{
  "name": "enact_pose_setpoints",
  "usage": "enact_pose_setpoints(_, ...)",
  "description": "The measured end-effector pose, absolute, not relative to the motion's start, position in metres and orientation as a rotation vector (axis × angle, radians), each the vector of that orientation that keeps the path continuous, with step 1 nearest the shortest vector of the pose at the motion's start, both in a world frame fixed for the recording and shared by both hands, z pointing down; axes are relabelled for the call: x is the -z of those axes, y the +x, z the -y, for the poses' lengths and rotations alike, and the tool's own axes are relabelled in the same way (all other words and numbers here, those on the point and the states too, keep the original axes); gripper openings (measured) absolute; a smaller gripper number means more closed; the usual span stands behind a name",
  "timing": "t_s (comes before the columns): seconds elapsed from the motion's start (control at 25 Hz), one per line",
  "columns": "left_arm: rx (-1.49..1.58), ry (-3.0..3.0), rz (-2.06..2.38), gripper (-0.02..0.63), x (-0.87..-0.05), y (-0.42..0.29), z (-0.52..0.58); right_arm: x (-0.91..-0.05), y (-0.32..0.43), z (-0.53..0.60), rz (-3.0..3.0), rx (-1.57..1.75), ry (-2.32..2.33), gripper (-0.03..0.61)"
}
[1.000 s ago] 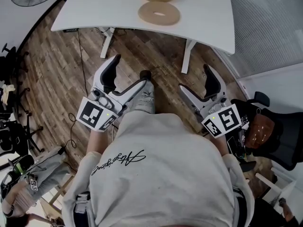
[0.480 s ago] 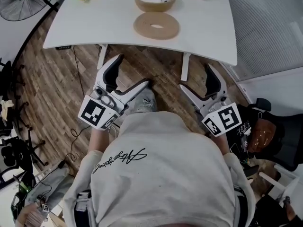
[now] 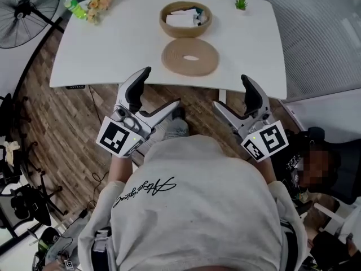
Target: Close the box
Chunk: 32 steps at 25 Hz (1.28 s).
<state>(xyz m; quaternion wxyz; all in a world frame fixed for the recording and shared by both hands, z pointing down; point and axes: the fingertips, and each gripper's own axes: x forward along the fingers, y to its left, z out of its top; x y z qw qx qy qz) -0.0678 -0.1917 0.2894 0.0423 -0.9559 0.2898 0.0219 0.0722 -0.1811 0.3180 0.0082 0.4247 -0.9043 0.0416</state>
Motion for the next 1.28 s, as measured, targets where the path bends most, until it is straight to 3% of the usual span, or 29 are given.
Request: enact_pose_setpoints(1.28, -0.027, -3.019, -0.669, 0.399, -0.291, -0.064, 0.405, -0.314, 0.067, 0.374, 2.725, -0.186, 1.445, 0.423)
